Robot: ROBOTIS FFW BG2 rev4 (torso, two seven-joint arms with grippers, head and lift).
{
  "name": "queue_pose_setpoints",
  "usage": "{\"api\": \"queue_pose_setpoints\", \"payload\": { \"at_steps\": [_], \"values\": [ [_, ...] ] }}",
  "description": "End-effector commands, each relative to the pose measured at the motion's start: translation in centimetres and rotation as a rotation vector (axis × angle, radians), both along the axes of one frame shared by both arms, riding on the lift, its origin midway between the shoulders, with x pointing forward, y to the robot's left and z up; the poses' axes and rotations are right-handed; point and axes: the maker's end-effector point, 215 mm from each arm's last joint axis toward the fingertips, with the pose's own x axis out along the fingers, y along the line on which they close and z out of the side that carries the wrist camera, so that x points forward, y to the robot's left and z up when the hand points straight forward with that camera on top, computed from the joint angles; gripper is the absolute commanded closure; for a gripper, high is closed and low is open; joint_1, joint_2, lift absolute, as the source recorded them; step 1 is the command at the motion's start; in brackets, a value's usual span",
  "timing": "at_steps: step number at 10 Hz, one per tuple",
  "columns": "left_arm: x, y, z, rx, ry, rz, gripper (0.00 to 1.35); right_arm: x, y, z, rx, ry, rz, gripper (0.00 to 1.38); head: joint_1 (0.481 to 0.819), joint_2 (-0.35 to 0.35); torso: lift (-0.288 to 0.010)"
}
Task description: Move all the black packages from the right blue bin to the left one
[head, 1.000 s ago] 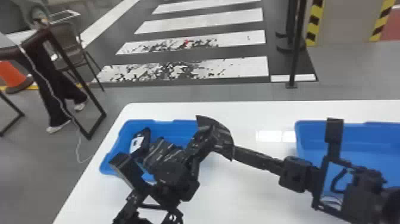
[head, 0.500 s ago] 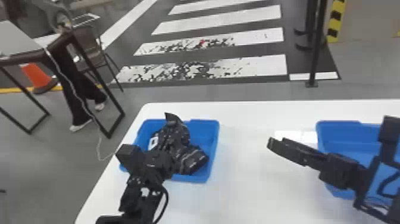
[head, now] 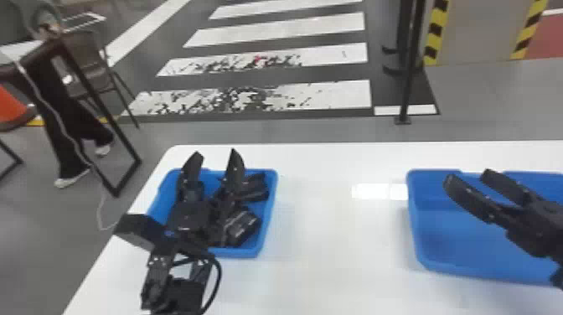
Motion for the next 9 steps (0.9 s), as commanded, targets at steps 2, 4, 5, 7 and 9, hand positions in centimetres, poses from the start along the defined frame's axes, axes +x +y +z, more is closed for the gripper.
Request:
{"api": "queue_pose_setpoints", "payload": {
  "at_steps": [2,4,5,7,9],
  "values": [
    [-1.2,-3.3,1.7,0.09,-0.037,-0.013,0.0,-2.7,-6.5,4.8,-0.192,-0.186,-0.217,0.11,0.695,0.103,-0.132],
    [-3.3,-5.2,1.8,0.122,-0.002,0.013,0.0,-4.1,-7.4,5.8,-0.261,-0.223,-0.29,0.12,0.695,0.025,-0.132],
    [-3.9,-6.4,1.8,0.13,0.062,0.0,0.0,-4.7,-7.3,5.4,-0.285,-0.214,-0.305,0.12,0.695,0.004,-0.132],
    [-5.2,-8.0,1.7,0.111,0.136,-0.012,0.0,-5.9,-6.8,3.9,-0.277,-0.164,-0.335,0.12,0.695,-0.022,-0.132],
    [-5.9,-7.3,0.2,0.091,0.187,0.014,0.0,-6.7,-6.8,3.6,-0.273,-0.133,-0.36,0.12,0.695,-0.039,-0.132]
  ]
}}
